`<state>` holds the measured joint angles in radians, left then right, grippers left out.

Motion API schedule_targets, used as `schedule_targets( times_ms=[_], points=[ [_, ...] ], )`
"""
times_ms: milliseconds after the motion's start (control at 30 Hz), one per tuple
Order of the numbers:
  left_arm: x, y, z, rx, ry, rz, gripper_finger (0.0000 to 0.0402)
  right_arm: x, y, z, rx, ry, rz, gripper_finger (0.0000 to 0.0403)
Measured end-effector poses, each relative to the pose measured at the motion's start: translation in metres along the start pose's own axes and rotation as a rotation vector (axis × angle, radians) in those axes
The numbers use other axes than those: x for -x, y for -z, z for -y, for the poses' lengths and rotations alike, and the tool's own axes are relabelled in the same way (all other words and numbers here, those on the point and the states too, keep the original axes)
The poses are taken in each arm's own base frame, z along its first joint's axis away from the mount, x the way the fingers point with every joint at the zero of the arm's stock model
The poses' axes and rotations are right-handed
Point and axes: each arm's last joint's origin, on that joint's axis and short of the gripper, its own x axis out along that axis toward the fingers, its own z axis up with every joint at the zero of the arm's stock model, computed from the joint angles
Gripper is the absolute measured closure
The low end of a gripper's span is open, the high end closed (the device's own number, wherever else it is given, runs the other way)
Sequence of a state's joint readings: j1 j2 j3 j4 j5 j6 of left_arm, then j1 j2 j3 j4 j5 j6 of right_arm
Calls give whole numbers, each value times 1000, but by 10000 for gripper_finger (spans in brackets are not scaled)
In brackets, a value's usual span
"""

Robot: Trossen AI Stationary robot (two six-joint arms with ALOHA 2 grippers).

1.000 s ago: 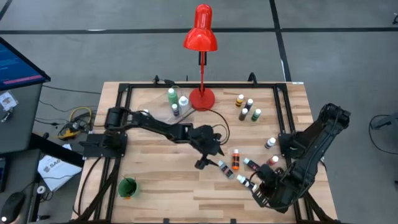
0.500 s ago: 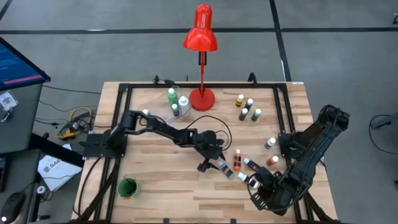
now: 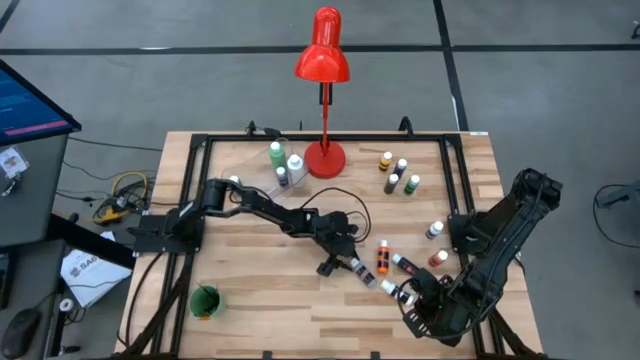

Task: Pick & Place Paint Supplies
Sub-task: Put the gray paint bottle into the transparent bin

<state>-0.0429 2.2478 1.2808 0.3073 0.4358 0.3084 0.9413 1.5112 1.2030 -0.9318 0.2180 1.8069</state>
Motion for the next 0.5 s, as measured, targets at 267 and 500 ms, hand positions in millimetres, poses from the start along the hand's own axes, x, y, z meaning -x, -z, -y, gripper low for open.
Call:
schedule_targets(
  times_ms=[267,500],
  points=[
    [1,-2,1,17,5,4,305,0,0,0,0,0,0,403],
    [10,-23,10,70,10,39,297,0,0,0,0,-5,-1,403]
  ],
)
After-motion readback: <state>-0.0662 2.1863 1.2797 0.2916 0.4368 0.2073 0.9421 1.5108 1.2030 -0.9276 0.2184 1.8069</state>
